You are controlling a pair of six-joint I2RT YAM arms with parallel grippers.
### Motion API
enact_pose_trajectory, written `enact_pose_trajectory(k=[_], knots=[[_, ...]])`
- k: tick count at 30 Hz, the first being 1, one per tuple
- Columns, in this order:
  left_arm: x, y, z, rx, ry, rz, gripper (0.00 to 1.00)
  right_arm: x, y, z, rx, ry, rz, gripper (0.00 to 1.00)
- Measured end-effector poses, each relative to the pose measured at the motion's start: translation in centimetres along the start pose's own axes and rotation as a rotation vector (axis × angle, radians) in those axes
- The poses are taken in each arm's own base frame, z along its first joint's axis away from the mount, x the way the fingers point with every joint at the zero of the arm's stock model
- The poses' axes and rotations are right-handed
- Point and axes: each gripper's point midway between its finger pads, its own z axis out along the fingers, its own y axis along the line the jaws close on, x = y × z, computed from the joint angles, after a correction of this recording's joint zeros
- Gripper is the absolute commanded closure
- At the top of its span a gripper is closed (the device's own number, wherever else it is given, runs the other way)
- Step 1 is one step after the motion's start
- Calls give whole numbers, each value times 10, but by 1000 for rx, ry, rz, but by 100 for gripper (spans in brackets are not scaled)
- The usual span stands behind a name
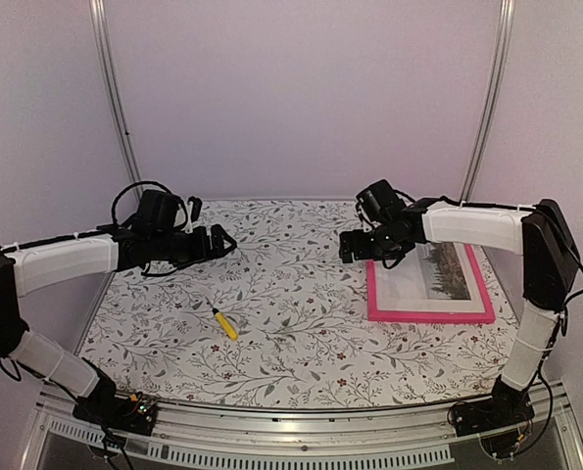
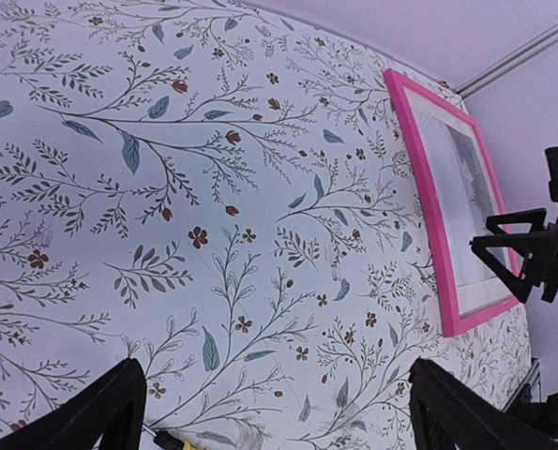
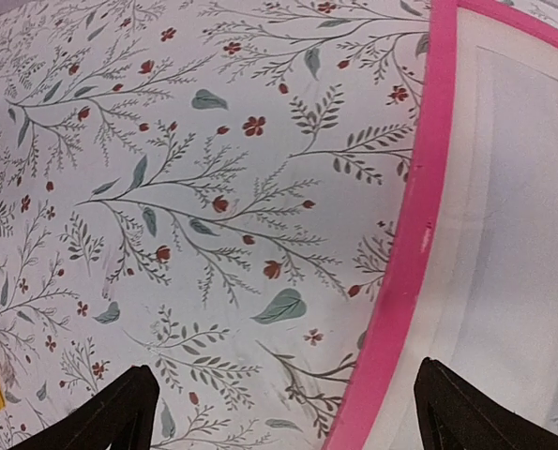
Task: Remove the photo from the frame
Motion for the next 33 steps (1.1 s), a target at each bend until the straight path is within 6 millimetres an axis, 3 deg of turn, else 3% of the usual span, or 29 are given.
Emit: enact_pose_trajectory(k=[11,17,23,29,33], knots=[[1,-4,0,11,5,10,1,-43,-186,-20,204,-136,303,1],[2,-6,0,22,11,16,1,-54,-273,-35,282,-211,442,1],[0,-10,-6,38,6,27,1,-52,-328,-38,320,-244,519,1],[-5,-17,-14,63,-13,38,1,-28,-377,-24,317,-209,600,1],[-5,-19,-17,72,-16,40,1,-14,-397,-9,292,-173,636,1]])
